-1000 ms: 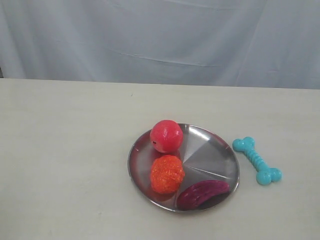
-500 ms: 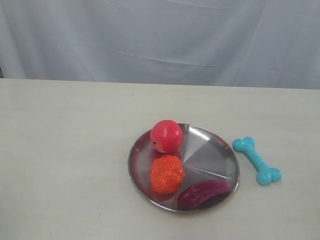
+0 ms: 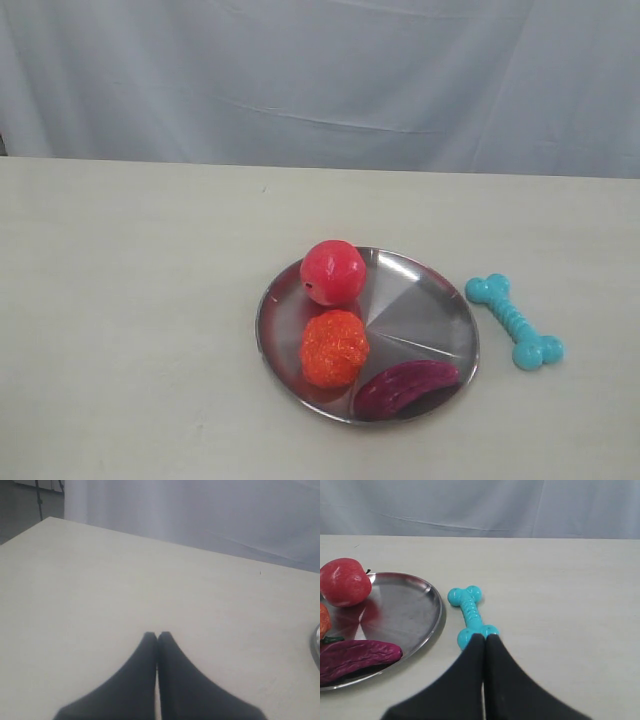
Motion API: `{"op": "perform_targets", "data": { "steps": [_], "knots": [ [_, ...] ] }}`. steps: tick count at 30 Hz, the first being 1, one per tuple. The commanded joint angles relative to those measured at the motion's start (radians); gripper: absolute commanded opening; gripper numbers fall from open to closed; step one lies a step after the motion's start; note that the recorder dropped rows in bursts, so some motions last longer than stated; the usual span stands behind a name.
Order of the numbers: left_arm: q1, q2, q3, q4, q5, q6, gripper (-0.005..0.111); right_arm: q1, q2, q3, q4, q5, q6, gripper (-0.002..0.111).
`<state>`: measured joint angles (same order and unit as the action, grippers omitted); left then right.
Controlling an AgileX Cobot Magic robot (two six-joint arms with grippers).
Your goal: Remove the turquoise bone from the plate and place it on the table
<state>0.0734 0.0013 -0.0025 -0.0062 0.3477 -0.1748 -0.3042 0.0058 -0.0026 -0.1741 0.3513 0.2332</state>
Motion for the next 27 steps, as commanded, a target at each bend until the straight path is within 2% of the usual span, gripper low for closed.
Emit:
{"op": "perform_targets", "data": {
  "steps": [1, 27],
  "knots": [
    [0.004, -0.001, 0.003, 0.006, -0.005, -0.002, 0.0, 0.004, -0.006, 0.003, -0.007, -0.002, -0.008, 0.0],
    [0.004, -0.001, 0.003, 0.006, -0.005, -0.002, 0.0, 0.004, -0.006, 0.003, -0.007, -0.002, 0.013, 0.0]
  ]
}}
